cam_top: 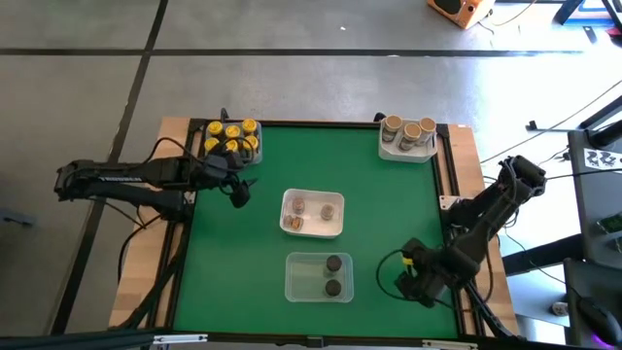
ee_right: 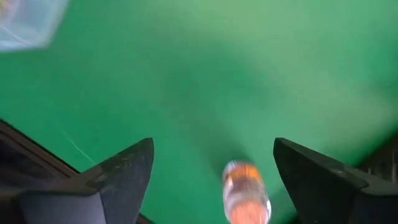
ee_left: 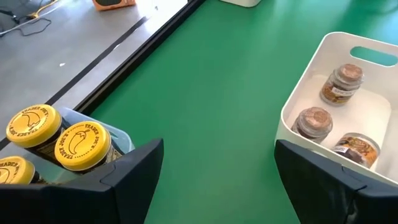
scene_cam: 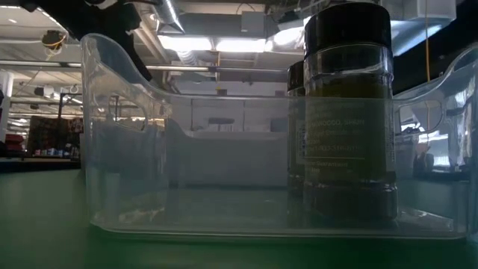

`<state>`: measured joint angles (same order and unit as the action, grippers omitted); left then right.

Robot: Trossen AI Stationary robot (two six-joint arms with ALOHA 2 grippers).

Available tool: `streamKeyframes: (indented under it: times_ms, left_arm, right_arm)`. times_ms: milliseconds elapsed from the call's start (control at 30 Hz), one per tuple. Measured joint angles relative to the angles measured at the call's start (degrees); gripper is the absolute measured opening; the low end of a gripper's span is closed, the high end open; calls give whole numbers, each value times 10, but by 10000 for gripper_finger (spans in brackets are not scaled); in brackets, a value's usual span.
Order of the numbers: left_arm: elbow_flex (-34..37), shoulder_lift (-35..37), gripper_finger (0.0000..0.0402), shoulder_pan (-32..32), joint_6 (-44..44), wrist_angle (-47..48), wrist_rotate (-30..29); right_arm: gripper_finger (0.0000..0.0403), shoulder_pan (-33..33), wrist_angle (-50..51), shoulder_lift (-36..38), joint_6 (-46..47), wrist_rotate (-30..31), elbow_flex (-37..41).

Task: Sort spices by type
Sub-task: Put the brown seasoning bottle into the bottom white bin

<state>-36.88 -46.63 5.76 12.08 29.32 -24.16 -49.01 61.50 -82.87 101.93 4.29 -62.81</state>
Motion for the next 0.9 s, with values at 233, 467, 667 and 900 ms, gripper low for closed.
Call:
streamKeyframes:
  times_ms: [233, 467, 667, 900]
  left_arm:
    - [0, 0, 306, -7, 0, 0, 0]
    - [0, 0, 306, -9, -3, 0, 0]
    - [0, 0, 306, -9, -5, 0, 0]
    - [1, 0, 306, -9, -5, 1, 0]
  right_arm:
    - [330, -40, 4, -42, 89, -97, 0]
    - [330, -84, -16, -84, 141, -150, 0]
    - [330, -104, -17, -99, 164, -142, 0]
    - [330, -102, -40, -125, 150, -138, 0]
